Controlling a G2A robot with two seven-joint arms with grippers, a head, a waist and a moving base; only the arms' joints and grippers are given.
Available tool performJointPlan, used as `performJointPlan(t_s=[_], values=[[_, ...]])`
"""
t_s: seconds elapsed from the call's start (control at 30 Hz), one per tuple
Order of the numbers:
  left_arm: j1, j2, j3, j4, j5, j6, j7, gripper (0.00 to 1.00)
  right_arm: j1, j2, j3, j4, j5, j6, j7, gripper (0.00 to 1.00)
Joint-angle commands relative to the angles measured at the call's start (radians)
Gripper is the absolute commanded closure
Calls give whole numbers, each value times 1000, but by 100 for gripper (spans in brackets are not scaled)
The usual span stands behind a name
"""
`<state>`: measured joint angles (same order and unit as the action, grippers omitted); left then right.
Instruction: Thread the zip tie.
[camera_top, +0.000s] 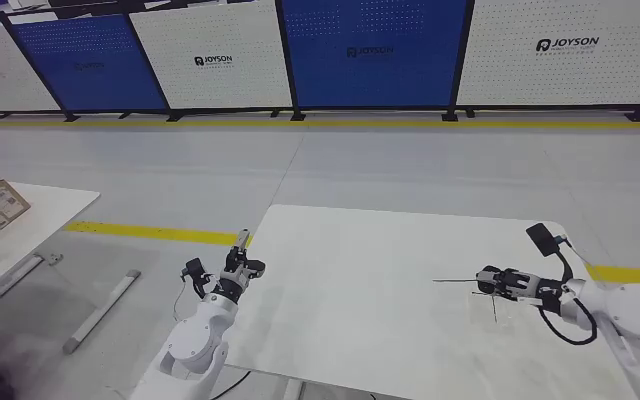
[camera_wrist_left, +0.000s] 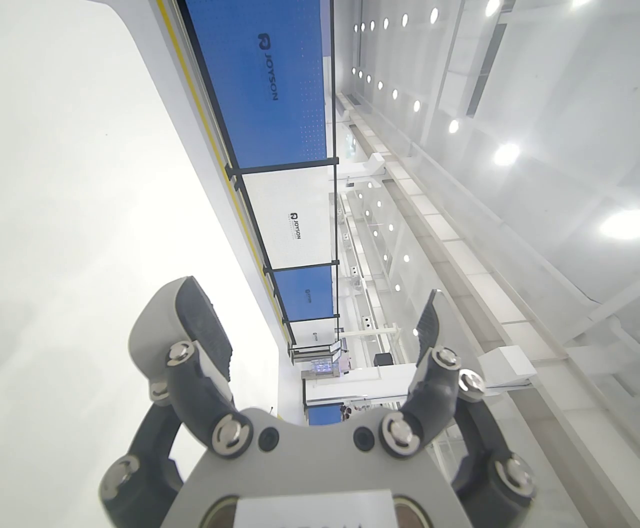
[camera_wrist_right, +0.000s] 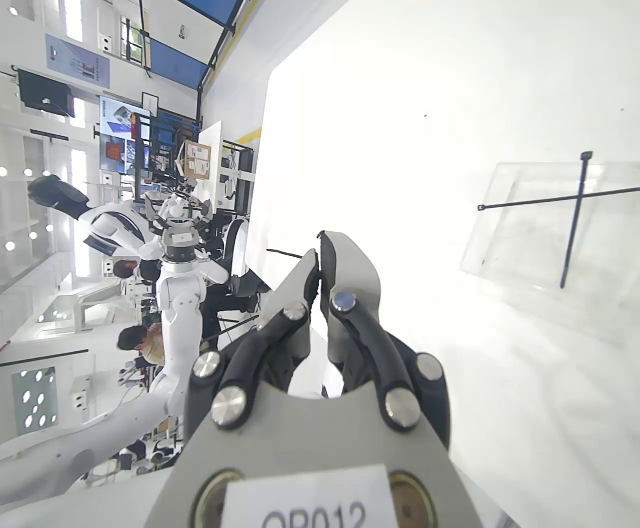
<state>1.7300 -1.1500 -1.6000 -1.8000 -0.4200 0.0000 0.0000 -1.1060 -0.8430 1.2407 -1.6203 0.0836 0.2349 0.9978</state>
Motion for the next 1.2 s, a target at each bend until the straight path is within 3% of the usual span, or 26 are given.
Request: performJointPlan(t_s=[0.0,0.17,0.27,0.43,0.53,1.0,1.1,1.17], values=[[0,0,0,0,0,0,0,0,0,0,0,0,0,0,0,100],[0,0,0,0,0,0,0,0,-29,-13,-11,-26,50,-11,-122,100],[0,0,0,0,0,0,0,0,-54,-22,-32,-77,27,-23,-225,100],[0,0,0,0,0,0,0,0,-83,-35,-109,-179,-114,-65,-357,100],[0,0,0,0,0,0,0,0,-78,-45,-160,-181,-220,-91,-428,100],[0,0,0,0,0,0,0,0,-80,-46,-160,-181,-225,-95,-435,100],[-2,2,-2,-13,-14,52,-48,0,-75,-48,-173,-190,-327,-102,-463,100],[5,4,-18,-47,-33,125,-80,0,-67,-52,-192,-200,-385,-117,-478,100]])
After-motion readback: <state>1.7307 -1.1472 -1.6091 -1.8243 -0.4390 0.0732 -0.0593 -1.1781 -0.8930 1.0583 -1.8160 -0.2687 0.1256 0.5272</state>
